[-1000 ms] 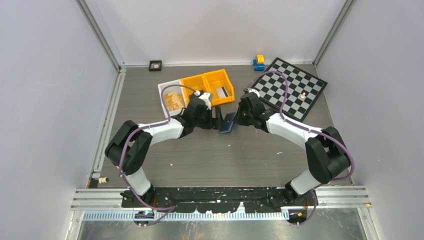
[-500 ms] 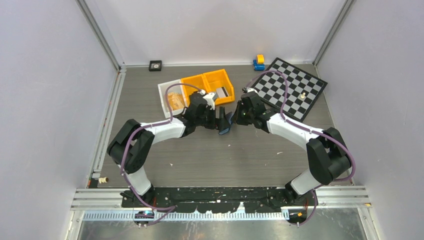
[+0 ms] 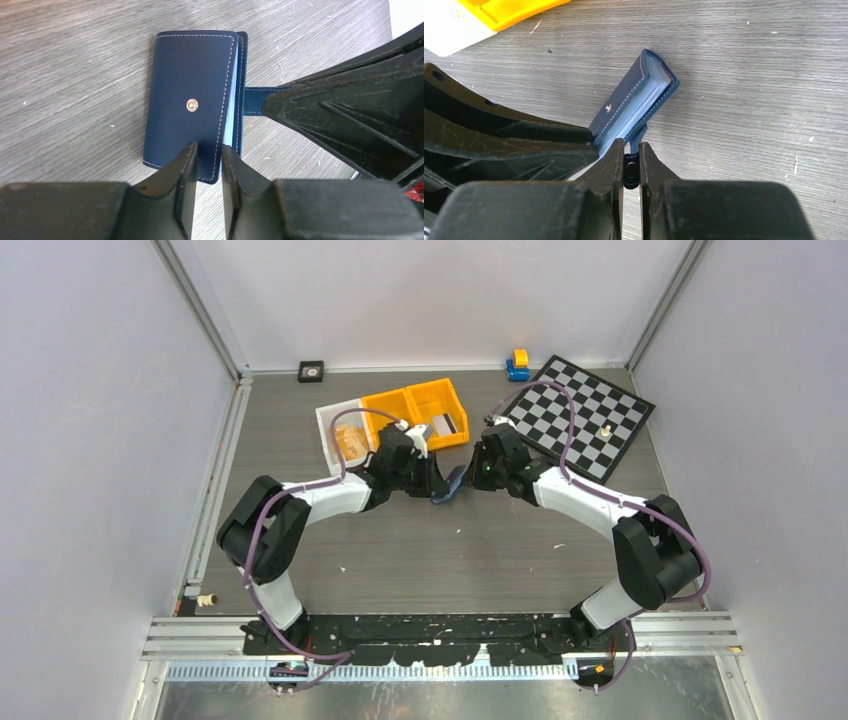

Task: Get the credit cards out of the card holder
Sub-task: Open the card holder at the center of the board.

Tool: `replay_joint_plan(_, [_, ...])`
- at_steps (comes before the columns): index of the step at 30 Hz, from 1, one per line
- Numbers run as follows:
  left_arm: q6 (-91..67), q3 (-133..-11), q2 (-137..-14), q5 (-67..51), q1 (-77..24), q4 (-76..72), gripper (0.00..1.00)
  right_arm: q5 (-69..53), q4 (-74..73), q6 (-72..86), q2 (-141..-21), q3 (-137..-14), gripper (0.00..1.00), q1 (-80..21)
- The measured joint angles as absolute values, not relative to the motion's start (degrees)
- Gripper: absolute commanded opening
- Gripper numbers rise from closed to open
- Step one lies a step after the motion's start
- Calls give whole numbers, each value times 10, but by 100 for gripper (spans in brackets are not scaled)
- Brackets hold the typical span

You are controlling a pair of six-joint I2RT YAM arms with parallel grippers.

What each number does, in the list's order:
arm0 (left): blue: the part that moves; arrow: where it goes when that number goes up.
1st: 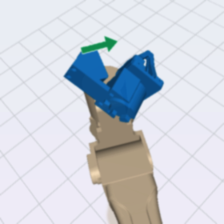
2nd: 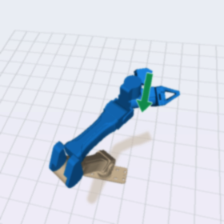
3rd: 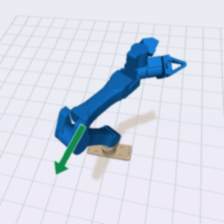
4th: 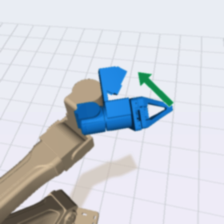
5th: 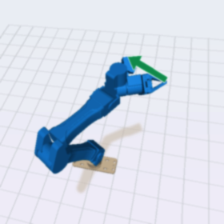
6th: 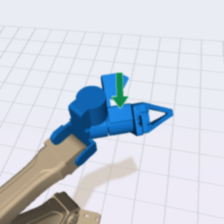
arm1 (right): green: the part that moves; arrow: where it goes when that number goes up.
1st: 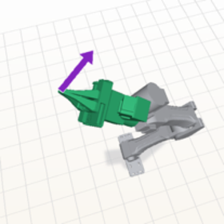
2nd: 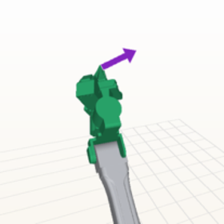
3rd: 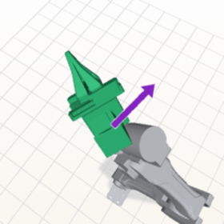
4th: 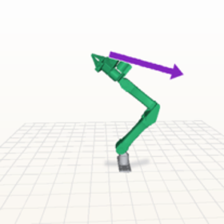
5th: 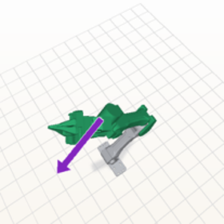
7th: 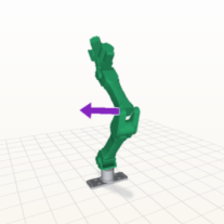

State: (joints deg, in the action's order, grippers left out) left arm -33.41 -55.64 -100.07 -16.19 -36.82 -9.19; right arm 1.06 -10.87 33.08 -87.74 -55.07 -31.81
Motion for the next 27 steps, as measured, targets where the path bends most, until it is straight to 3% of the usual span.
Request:
replay_joint_plan(5, [-361,-563,-1001,-171,-343,-87,9,32,-111,331,-877,-551,0,-318])
replay_joint_plan(14, [-393,-544,-1001,-176,-289,-95,11,65,-121,331,-876,-551,1,-317])
replay_joint_plan(18, [-401,-530,-998,-175,-288,-91,41,74,-127,331,-876,-551,0,-316])
replay_joint_plan(21, [-408,-525,-999,-185,-288,-91,54,74,-130,331,-876,-551,1,-316])
replay_joint_plan(27, [-423,-525,-1010,-225,-288,-111,64,68,-134,331,-876,-551,1,-316])
